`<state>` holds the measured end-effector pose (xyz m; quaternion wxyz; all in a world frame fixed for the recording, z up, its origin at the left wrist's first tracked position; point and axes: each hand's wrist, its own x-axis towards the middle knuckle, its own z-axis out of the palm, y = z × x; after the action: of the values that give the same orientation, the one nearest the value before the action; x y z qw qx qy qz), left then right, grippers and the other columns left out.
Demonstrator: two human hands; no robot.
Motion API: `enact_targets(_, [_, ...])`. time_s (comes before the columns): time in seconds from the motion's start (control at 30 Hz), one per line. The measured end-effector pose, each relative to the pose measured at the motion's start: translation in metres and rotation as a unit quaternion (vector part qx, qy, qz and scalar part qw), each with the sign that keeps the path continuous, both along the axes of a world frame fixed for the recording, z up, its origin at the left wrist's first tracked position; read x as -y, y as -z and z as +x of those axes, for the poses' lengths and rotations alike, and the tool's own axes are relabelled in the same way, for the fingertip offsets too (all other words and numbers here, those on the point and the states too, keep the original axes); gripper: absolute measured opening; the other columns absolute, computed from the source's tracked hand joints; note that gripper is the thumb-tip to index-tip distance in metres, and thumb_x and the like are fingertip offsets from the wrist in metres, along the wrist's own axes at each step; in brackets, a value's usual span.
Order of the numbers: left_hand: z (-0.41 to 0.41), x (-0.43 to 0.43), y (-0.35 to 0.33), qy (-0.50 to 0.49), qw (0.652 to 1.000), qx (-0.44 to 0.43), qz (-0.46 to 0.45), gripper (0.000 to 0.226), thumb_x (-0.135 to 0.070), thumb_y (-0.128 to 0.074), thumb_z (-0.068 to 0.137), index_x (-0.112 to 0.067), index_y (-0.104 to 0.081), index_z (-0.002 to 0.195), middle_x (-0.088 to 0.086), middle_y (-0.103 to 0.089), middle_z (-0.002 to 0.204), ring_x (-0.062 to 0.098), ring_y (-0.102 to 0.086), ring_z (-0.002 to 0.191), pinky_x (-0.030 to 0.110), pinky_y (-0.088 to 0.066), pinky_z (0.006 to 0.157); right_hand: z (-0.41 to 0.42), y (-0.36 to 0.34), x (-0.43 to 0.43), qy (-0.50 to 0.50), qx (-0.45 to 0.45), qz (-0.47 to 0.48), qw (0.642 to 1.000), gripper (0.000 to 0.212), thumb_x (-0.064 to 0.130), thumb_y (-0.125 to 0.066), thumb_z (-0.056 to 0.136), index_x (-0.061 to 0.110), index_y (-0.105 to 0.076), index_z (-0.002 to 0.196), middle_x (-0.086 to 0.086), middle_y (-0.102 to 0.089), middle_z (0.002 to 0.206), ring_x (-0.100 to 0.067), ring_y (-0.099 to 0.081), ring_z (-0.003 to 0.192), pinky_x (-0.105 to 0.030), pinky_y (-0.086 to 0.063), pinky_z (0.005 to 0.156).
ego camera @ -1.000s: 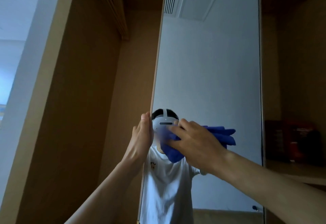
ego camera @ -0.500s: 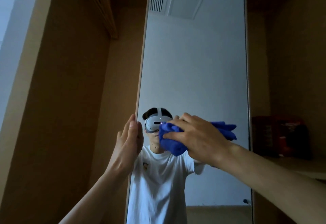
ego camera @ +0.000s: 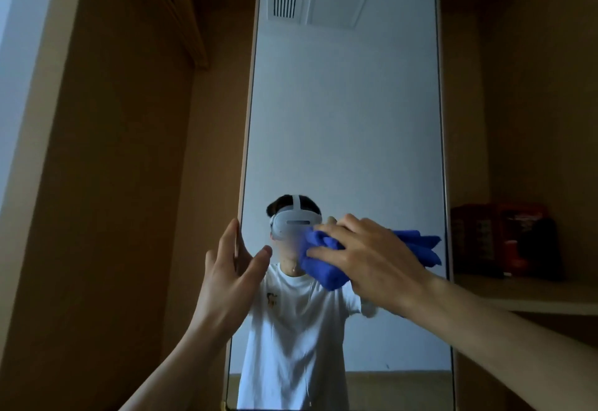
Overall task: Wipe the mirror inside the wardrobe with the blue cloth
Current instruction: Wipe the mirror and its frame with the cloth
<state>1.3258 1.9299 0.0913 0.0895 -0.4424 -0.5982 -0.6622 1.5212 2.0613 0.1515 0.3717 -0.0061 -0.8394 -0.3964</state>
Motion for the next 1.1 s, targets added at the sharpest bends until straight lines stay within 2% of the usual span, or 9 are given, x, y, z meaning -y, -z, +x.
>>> enact_targets(0.1, [0.001, 0.000, 0.002, -0.009, 1.000, -0.005, -0.002, 0.079, -0.057, -0.062, 0.091, -0.054, -0.016, 0.155, -0.007, -0.036, 0.135, 0.018, -0.046, 0.119, 0.046, -0.044, 0.105, 0.007, -0.042, -0.004, 0.026, -0.067, -0.016, 0.997, 0.053, 0.008, -0.071, 0.071, 0.027, -0.066, 0.120, 0.000, -0.061, 0.127, -0.025, -0.053, 0.100, -0.042, -0.048, 0.080])
enact_targets(0.2, [0.000, -0.002, 0.006, -0.018, 1.000, -0.004, 0.000, 0.079, -0.057, -0.063, 0.091, -0.053, -0.017, 0.155, -0.004, -0.036, 0.140, 0.020, -0.046, 0.124, 0.045, -0.043, 0.104, 0.011, -0.066, -0.009, 0.040, -0.112, -0.045, 0.992, 0.049, 0.007, -0.065, 0.071, 0.028, -0.065, 0.116, 0.001, -0.060, 0.120, -0.027, -0.049, 0.097, -0.044, -0.045, 0.079])
enact_targets(0.37, [0.001, -0.008, 0.011, -0.027, 1.000, 0.009, -0.004, 0.086, -0.065, -0.061, 0.083, -0.054, -0.015, 0.155, -0.006, -0.035, 0.132, 0.018, -0.046, 0.117, 0.044, -0.044, 0.099, 0.010, -0.017, -0.019, 0.019, -0.042, -0.023, 0.999, 0.057, 0.006, -0.073, 0.060, 0.027, -0.069, 0.113, 0.000, -0.062, 0.124, -0.024, -0.052, 0.095, -0.038, -0.047, 0.074])
enact_targets(0.5, [0.002, -0.010, 0.012, -0.030, 0.999, 0.013, -0.011, 0.086, -0.066, -0.063, 0.086, -0.053, -0.014, 0.155, 0.001, -0.035, 0.141, 0.025, -0.048, 0.123, 0.046, -0.045, 0.098, 0.023, -0.018, -0.022, 0.026, -0.020, -0.030, 0.999, 0.059, 0.006, -0.075, 0.064, 0.027, -0.068, 0.119, 0.001, -0.063, 0.121, -0.023, -0.053, 0.098, -0.039, -0.049, 0.077])
enact_targets(0.7, [0.005, -0.008, 0.013, -0.022, 0.999, 0.024, -0.028, 0.097, -0.076, -0.054, 0.070, -0.055, -0.011, 0.155, 0.001, -0.033, 0.144, 0.031, -0.049, 0.127, 0.047, -0.046, 0.100, 0.039, -0.077, -0.036, 0.060, -0.166, -0.087, 0.980, 0.040, 0.010, -0.060, 0.080, 0.031, -0.065, 0.113, 0.003, -0.059, 0.115, -0.021, -0.042, 0.101, -0.040, -0.042, 0.082])
enact_targets(0.8, [0.006, -0.012, 0.013, -0.023, 0.999, 0.036, -0.022, 0.098, -0.074, -0.056, 0.071, -0.054, -0.011, 0.156, 0.003, -0.031, 0.145, 0.031, -0.047, 0.126, 0.048, -0.045, 0.099, 0.032, -0.042, -0.034, 0.033, -0.124, -0.068, 0.989, 0.055, 0.005, -0.074, 0.066, 0.027, -0.068, 0.116, -0.003, -0.063, 0.119, -0.027, -0.050, 0.101, -0.045, -0.048, 0.082])
enact_targets(0.9, [0.008, -0.014, 0.013, -0.024, 0.999, 0.036, -0.030, 0.100, -0.073, -0.058, 0.073, -0.052, -0.009, 0.156, 0.008, -0.028, 0.150, 0.037, -0.043, 0.133, 0.055, -0.044, 0.104, 0.036, 0.002, -0.035, 0.015, -0.063, -0.047, 0.997, 0.067, 0.000, -0.079, 0.052, 0.025, -0.071, 0.115, -0.005, -0.066, 0.122, -0.027, -0.058, 0.094, -0.044, -0.051, 0.074])
enact_targets(1.0, [0.010, -0.012, 0.014, -0.019, 0.998, 0.039, -0.040, 0.106, -0.078, -0.057, 0.066, -0.052, -0.007, 0.156, 0.007, -0.029, 0.150, 0.038, -0.043, 0.133, 0.056, -0.044, 0.103, 0.043, -0.005, -0.035, 0.043, -0.023, -0.033, 0.998, 0.065, 0.004, -0.077, 0.060, 0.029, -0.068, 0.120, -0.002, -0.064, 0.126, -0.025, -0.057, 0.097, -0.041, -0.048, 0.077])
enact_targets(1.1, [0.010, -0.009, 0.015, -0.014, 0.998, 0.037, -0.044, 0.110, -0.081, -0.056, 0.061, -0.053, -0.007, 0.156, 0.006, -0.030, 0.147, 0.036, -0.041, 0.135, 0.054, -0.043, 0.103, 0.051, -0.047, -0.039, 0.061, -0.098, -0.030, 0.993, 0.053, 0.009, -0.071, 0.073, 0.030, -0.067, 0.121, -0.002, -0.061, 0.128, -0.028, -0.053, 0.103, -0.044, -0.046, 0.084])
